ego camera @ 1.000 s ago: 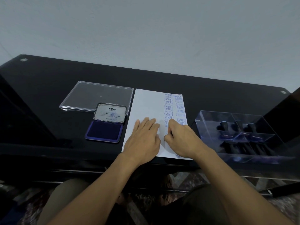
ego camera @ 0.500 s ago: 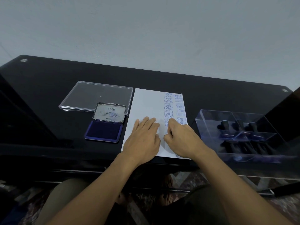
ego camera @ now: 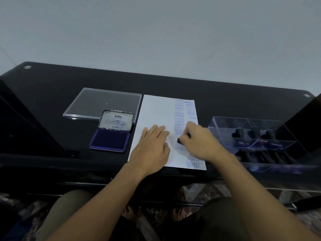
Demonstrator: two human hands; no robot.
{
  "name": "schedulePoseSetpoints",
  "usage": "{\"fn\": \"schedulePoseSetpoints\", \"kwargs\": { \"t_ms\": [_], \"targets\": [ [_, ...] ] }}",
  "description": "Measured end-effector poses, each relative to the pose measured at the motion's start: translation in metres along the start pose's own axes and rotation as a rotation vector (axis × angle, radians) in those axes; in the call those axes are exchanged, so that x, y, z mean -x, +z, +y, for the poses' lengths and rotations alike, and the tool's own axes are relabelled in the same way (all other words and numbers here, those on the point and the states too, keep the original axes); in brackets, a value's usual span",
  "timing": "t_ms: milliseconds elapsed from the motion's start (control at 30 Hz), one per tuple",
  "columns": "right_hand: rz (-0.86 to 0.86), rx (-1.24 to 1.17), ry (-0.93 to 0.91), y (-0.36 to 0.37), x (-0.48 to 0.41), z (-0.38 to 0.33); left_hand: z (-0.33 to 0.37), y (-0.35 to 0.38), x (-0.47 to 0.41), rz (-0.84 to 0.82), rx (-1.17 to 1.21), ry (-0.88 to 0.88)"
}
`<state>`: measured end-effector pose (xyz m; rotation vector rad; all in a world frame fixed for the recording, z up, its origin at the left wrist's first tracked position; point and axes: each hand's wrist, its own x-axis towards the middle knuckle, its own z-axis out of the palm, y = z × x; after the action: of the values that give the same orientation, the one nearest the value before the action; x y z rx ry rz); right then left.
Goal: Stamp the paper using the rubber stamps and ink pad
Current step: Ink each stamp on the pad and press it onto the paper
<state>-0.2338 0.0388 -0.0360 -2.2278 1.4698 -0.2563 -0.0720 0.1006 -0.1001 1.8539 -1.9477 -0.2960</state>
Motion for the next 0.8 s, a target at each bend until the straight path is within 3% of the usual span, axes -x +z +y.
{"fn": "schedulePoseSetpoints", "kwargs": {
  "t_ms": [300,367,500,800],
  "targets": [
    [0.235,-0.449,0.127,-0.062,0.004,0.015,0.0,-0.014,-0.009,-0.102,0.224,-0.114],
    [0.249,-0.544,0.132,-0.071,0.007,0.018,0.002,-0.02,-0.01,-0.028,0.354,-0.174],
    [0.286,-0.517,0.112,-0.085,0.017,0.025,0.004,-0.035,-0.009,0.162,0.474,-0.259],
    [0.326,-0.491,0.163,-0.103,0.035,0.047,0.003,-0.058,-0.001,0.201,0.393,-0.269]
  ]
}}
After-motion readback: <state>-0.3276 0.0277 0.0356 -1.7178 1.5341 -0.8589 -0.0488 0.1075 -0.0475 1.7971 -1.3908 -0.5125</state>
